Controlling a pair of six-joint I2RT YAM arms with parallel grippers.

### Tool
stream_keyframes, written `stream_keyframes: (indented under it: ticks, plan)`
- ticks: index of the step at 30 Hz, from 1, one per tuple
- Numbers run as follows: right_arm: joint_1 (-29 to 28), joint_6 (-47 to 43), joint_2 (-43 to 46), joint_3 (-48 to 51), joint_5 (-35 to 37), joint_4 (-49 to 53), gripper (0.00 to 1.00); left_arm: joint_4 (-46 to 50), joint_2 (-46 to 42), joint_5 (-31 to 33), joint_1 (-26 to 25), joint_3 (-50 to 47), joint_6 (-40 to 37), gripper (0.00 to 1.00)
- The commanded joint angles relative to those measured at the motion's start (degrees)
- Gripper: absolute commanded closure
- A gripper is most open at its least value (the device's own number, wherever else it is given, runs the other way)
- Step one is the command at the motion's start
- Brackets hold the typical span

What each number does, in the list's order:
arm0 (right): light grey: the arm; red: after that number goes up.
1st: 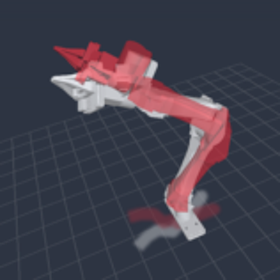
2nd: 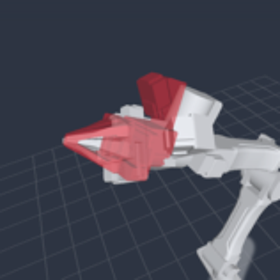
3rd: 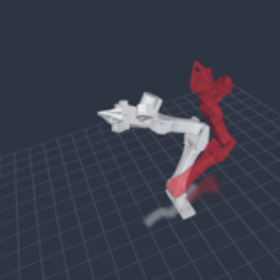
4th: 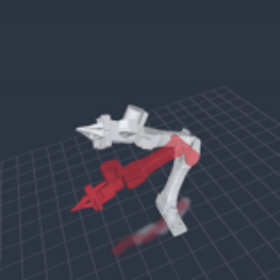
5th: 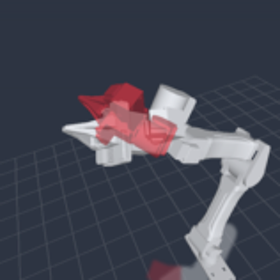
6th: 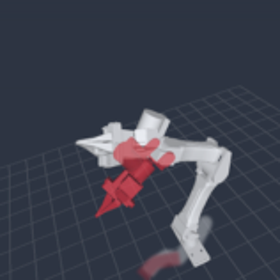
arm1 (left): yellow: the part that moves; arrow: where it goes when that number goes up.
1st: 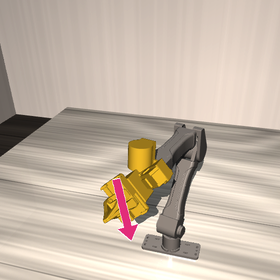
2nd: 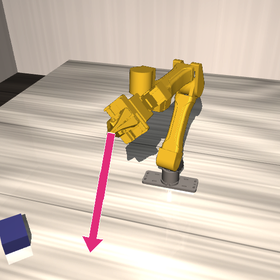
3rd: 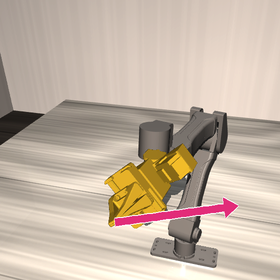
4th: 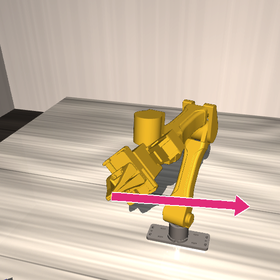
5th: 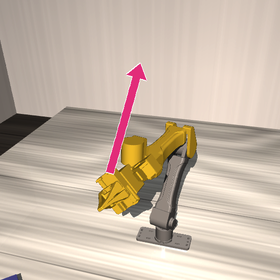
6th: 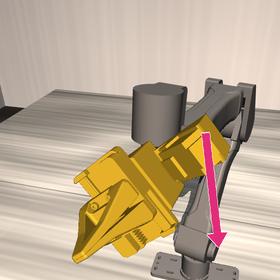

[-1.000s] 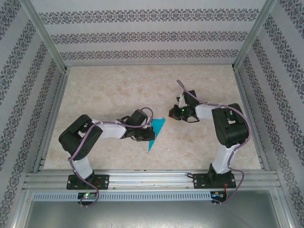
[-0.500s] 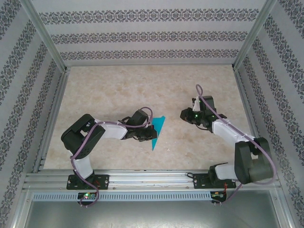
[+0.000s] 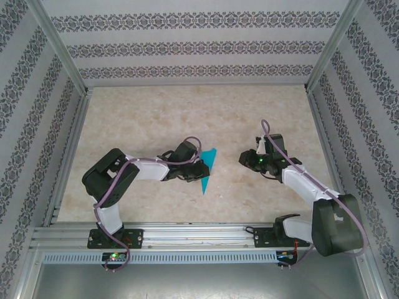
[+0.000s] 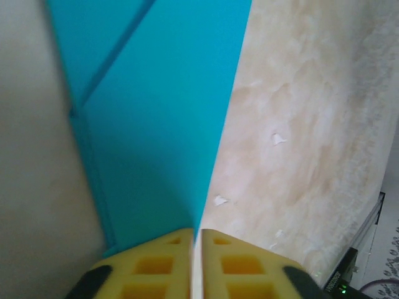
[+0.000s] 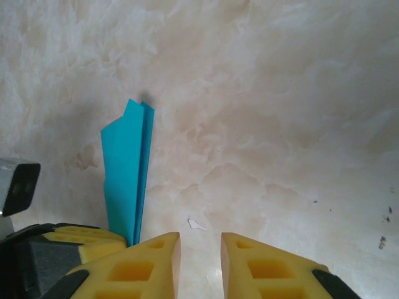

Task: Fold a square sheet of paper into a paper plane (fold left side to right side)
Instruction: Fold the wing for the fifth time at the center of the table, then pick up the paper plane at the center of the table.

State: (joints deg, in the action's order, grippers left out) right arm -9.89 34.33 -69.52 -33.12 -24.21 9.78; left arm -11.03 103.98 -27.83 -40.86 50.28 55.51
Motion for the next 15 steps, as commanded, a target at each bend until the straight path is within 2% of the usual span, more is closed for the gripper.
stream_keyframes:
  ticks: [1, 6, 11, 15]
  plan:
    - [-0.7, -0.6, 3.7, -1.9, 3.4, 4.2, 0.70, 2.5, -4.8, -0.8, -0.4, 6.0, -3.1, 0.80]
    - [-2.6, -1.3, 5.7, -4.1, 7.9, 9.8, 0.63, 10.5, -10.5, 2.4, 0.5, 8.7, -8.0, 0.73]
    - [-7.9, -1.3, 6.1, -7.0, 15.8, 16.6, 0.55, 21.0, -19.8, 12.7, 1.9, 6.5, -15.1, 0.66]
    - [-13.4, -2.2, 3.5, -11.5, 22.0, 23.3, 0.45, 27.7, -29.5, 23.3, 2.7, 2.7, -19.2, 0.53]
